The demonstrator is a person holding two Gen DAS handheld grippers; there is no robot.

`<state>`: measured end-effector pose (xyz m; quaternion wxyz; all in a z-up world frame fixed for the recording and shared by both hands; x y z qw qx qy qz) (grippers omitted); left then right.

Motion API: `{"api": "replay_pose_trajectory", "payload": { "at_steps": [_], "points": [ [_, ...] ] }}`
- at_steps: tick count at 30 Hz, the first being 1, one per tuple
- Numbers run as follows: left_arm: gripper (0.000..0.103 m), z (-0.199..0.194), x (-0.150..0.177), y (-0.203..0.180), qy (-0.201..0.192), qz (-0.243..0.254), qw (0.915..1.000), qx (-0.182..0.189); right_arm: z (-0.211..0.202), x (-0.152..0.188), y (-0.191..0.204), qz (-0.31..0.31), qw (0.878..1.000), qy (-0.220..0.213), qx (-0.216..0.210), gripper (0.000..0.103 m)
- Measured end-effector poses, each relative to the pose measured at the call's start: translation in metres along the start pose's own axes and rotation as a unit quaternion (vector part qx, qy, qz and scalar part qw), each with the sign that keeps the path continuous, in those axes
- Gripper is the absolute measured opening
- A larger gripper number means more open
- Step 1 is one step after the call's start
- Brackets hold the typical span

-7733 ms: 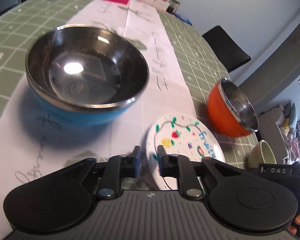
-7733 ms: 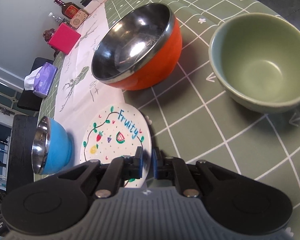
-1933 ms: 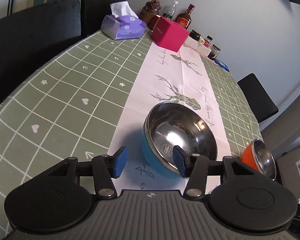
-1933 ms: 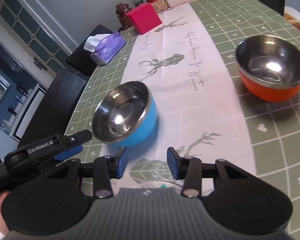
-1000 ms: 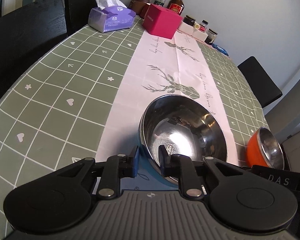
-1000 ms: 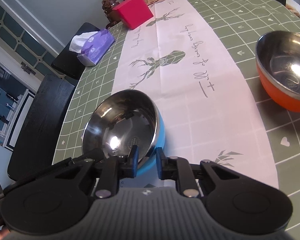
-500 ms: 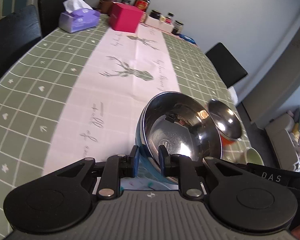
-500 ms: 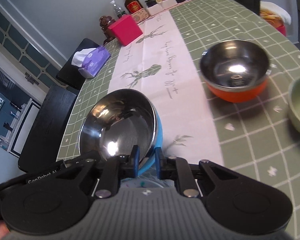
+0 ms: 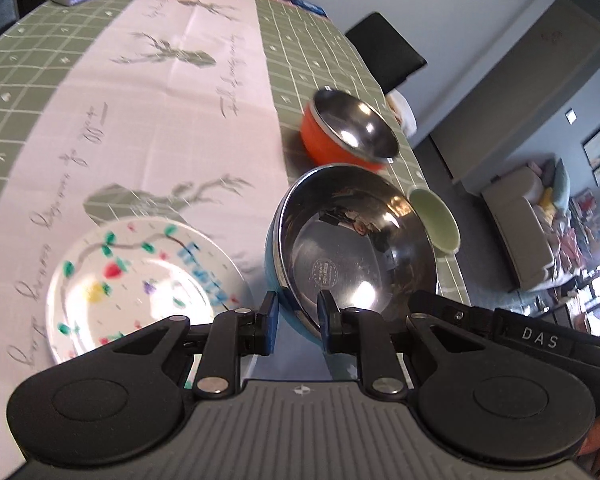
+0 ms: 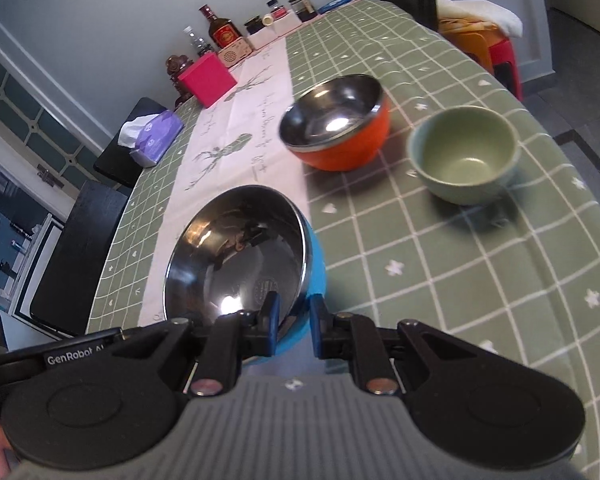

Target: Organize plates and bowls

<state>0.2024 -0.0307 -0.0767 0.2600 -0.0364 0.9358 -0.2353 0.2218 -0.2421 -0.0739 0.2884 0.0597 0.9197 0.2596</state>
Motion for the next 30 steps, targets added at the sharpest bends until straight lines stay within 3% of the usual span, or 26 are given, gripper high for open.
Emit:
{"api": "replay_pose_trajectory", "payload": {
  "at_steps": [6,13,30],
  "points": [
    [0.023,0.017,0.016,-0.008,0.028,-0.008,0.9995,0.009,0.000,0.008,-0.026,0.028,0.999,0.016,0.022,0.012],
    [0.023,0.026,0.022,-0.011,0.055,-0.034,0.9975,0.029,-0.004,0.007,-0.032,0.025,0.999,0.005,0.045,0.012],
    [0.024,0.032,0.008,-0.017,0.028,-0.009,0.9987,0.042,-0.002,0.005,-0.040,0.047,0.997,0.003,0.059,0.014]
  ]
}}
Point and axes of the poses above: each gripper's, at about its wrist camera, not at the fingertips, and z roughly the way its jaws point, y to its left, x to its underside, the point moved 7 cm from there along z, roughly the way its jaws point, and after that the axes turned 1 degree about -z, right-handed, at the moved point
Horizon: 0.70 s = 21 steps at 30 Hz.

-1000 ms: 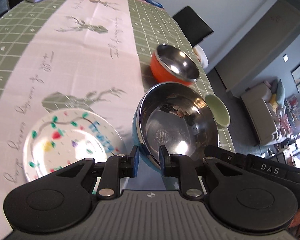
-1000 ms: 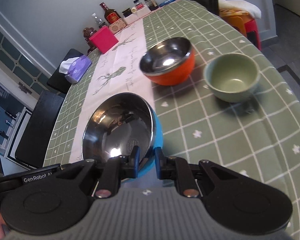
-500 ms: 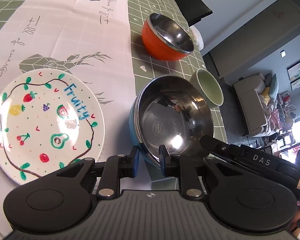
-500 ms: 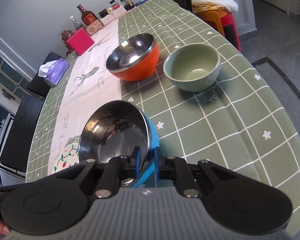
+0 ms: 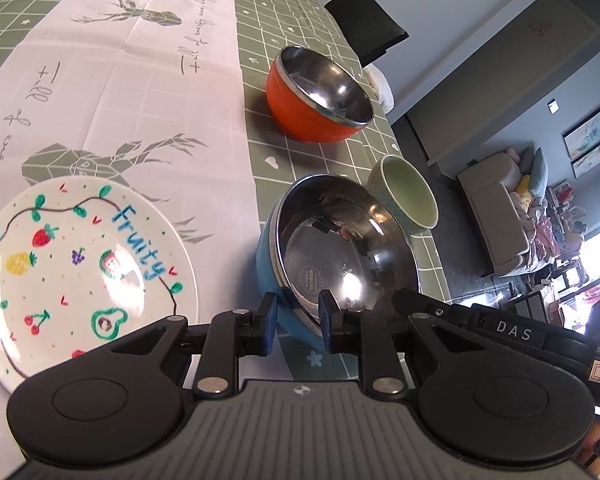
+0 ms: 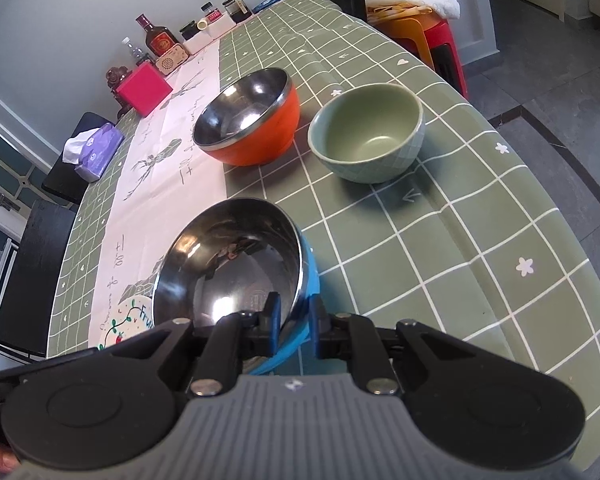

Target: Organize plates and bowls

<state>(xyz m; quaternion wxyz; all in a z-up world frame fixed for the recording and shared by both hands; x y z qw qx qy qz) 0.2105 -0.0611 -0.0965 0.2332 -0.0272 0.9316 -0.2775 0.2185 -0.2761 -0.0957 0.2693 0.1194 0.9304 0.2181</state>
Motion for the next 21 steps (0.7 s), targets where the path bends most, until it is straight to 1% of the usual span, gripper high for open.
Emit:
{"api": "replay_pose_trajectory", "payload": {
  "at_steps": [4,7,11,12,13,14,16,21],
  "points": [
    [0.024,0.001,-0.002,0.000,-0.005,0.007,1.0000,0.002,0.001,-0.002,0.000,0.004,1.000,0.001,-0.003,0.017],
    [0.024,0.001,-0.002,0.002,-0.007,0.004,1.0000,0.006,0.001,-0.002,0.001,0.007,1.000,0.002,-0.011,0.023],
    [0.026,-0.001,-0.003,0.001,-0.010,0.005,0.9999,0.008,0.000,-0.003,0.001,0.006,1.000,0.000,-0.012,0.025],
    [0.031,-0.003,-0.003,0.001,-0.016,0.008,0.9998,0.008,-0.001,-0.003,0.001,0.004,1.000,-0.002,-0.011,0.026],
    [0.036,-0.005,-0.004,0.000,-0.022,0.012,0.9997,0.005,-0.002,-0.003,0.001,0.003,1.000,-0.006,-0.009,0.033],
    [0.038,-0.008,-0.005,0.000,-0.031,0.017,0.9994,0.001,-0.003,-0.004,0.001,0.000,1.000,-0.010,-0.007,0.036],
    [0.045,-0.013,-0.008,-0.001,-0.047,0.029,0.9984,-0.005,-0.006,-0.005,0.002,-0.006,1.000,-0.018,-0.003,0.036],
    [0.050,-0.025,-0.015,-0.005,-0.078,0.053,0.9954,-0.014,-0.008,-0.007,0.004,-0.014,0.999,-0.030,0.001,0.038]
  ]
}}
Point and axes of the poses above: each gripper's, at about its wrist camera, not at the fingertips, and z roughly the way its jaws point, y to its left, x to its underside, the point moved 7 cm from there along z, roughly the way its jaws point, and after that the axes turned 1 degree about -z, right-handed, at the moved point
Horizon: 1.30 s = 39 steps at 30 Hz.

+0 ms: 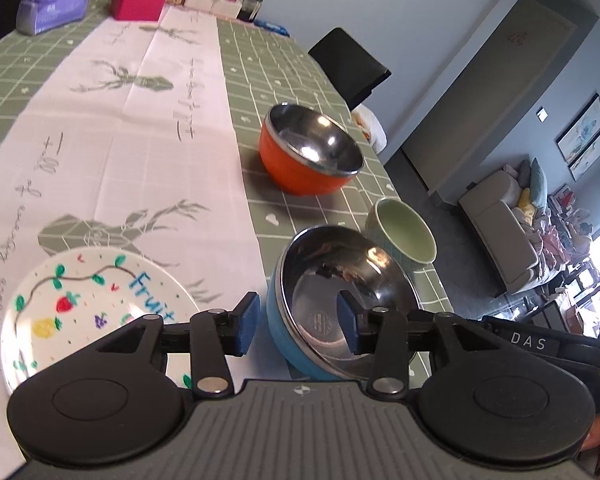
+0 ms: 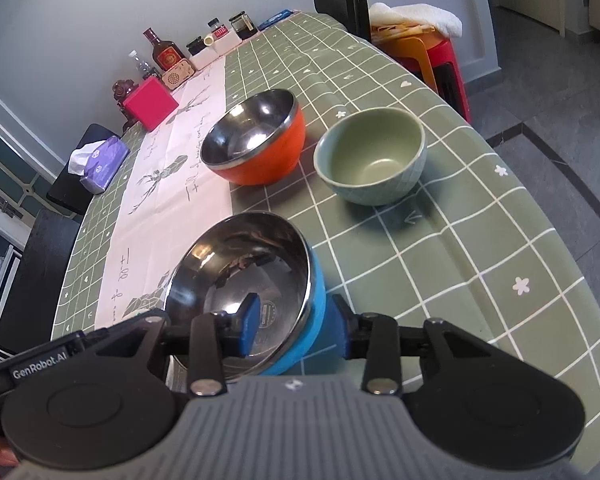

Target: Organize plates and bowls

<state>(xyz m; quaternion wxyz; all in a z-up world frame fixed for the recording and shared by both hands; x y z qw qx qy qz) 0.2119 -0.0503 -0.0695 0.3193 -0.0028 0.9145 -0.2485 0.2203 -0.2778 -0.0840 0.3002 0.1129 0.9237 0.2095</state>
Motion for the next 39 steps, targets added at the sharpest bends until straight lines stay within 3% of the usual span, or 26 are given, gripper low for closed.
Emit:
{"api": "replay_pose_trajectory", "payload": {
  "at_steps": [14,21,32,39],
  "points": [
    [0.051,0.002,-0.014,0.001,-0.013,0.019,0.9997,-0.012,-0.010,-0.013,0.019,-0.039,0.997,-0.061,-0.011,0.040],
    [0.051,0.006,-0.028,0.003,-0.018,0.014,0.9995,-0.022,-0.001,-0.023,0.039,-0.083,0.994,-0.067,-0.008,0.041],
    [0.051,0.027,-0.053,-0.004,-0.028,-0.005,0.9994,-0.020,0.022,-0.055,0.042,-0.076,0.995,-0.066,0.016,0.044],
    [0.064,0.042,-0.080,0.005,-0.050,-0.021,0.9980,-0.032,0.047,-0.086,0.035,-0.060,0.995,-0.067,0.035,0.044]
  ]
}}
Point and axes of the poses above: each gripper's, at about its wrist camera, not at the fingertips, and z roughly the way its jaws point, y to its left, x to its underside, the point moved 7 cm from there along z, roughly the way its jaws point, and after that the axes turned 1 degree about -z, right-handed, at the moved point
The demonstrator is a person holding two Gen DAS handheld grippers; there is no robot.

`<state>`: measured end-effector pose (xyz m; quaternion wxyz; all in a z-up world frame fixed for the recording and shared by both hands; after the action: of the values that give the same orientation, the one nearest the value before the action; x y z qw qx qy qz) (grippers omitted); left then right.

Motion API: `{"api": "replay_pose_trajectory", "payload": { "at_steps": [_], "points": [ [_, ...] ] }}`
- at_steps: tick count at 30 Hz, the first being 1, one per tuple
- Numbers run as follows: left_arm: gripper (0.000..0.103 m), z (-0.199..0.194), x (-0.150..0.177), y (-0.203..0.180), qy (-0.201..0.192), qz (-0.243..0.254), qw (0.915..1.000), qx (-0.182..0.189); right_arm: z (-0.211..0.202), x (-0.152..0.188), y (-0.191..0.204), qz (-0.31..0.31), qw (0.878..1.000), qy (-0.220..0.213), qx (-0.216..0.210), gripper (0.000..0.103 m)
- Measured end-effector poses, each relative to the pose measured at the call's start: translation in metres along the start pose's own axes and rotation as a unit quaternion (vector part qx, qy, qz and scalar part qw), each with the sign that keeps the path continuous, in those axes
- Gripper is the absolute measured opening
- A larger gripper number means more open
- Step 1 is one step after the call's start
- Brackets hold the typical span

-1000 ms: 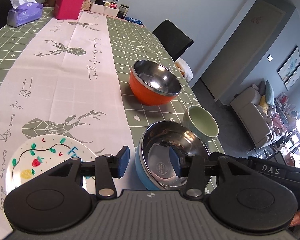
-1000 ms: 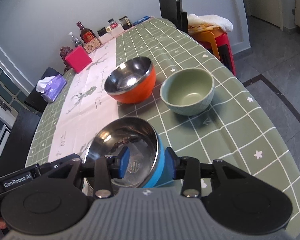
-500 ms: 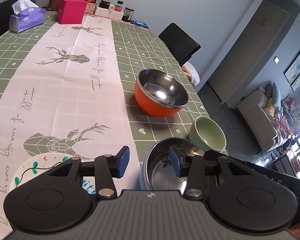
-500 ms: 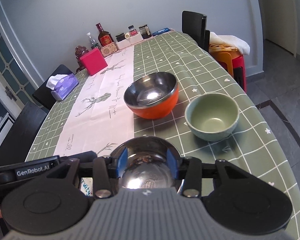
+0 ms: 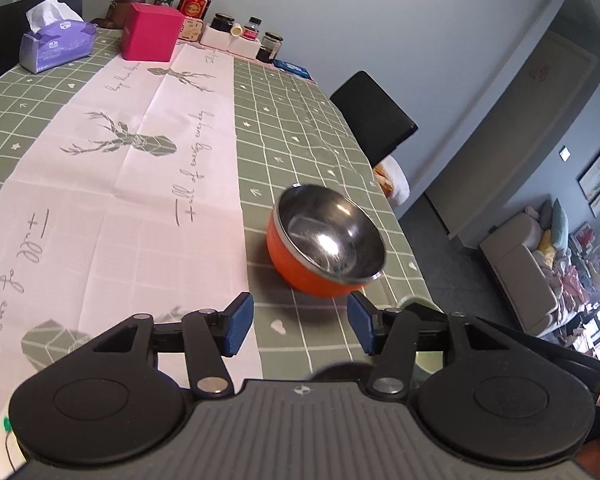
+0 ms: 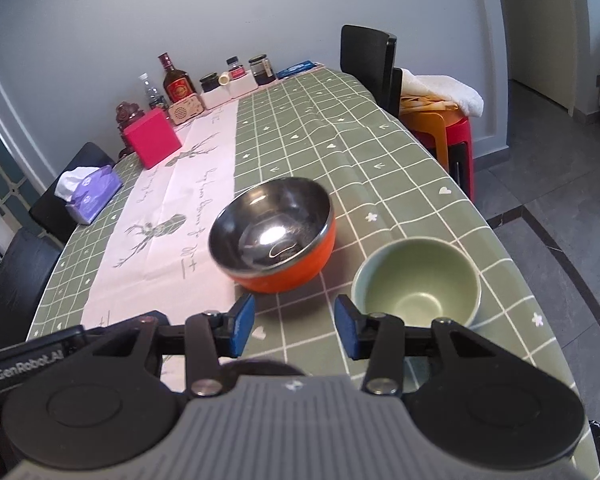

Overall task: Organize plates and bowls
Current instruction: 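Move the left tool to the orange bowl and grasp its rim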

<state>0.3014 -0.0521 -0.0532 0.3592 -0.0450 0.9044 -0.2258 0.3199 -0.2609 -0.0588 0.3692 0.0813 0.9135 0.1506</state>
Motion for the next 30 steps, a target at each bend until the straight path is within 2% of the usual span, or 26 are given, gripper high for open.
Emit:
{"api": "replay_pose_trajectory", "payload": {
  "at_steps": [6,10,18,23,30],
  "points": [
    [0.070,0.021,-0.017,0.008,0.012,-0.003,0.9998,-0.012,0.025,-0.015,-0.011,0.032,0.999,0.007,0.011,0.046],
    [0.070,0.033,-0.021,0.013,0.022,0.016,0.9991,-0.032,0.039,-0.021,-0.015,0.052,0.998,0.019,0.010,0.046],
    [0.070,0.055,-0.033,0.009,0.033,0.028,0.9987,-0.026,0.058,-0.025,-0.020,0.076,0.996,0.042,0.009,0.045],
    [0.069,0.074,-0.044,0.004,0.039,0.021,0.9987,-0.024,0.066,-0.034,-0.023,0.108,0.993,0.045,-0.009,0.039],
    [0.062,0.103,-0.043,0.000,0.061,0.037,0.9962,-0.051,0.080,-0.032,-0.021,0.107,0.992,0.066,-0.010,0.033]
  ]
}}
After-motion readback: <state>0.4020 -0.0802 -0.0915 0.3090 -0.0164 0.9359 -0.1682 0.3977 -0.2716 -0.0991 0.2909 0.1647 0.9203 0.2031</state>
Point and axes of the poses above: each gripper's, at about its wrist camera, not at the fingertips, and z roughly the way its jaws point, y to its left, x to its underside, the point moved 7 cm from there along z, roughly the way its jaws point, and after that the axes turned 1 degree about -z, right-handed, at the moved point
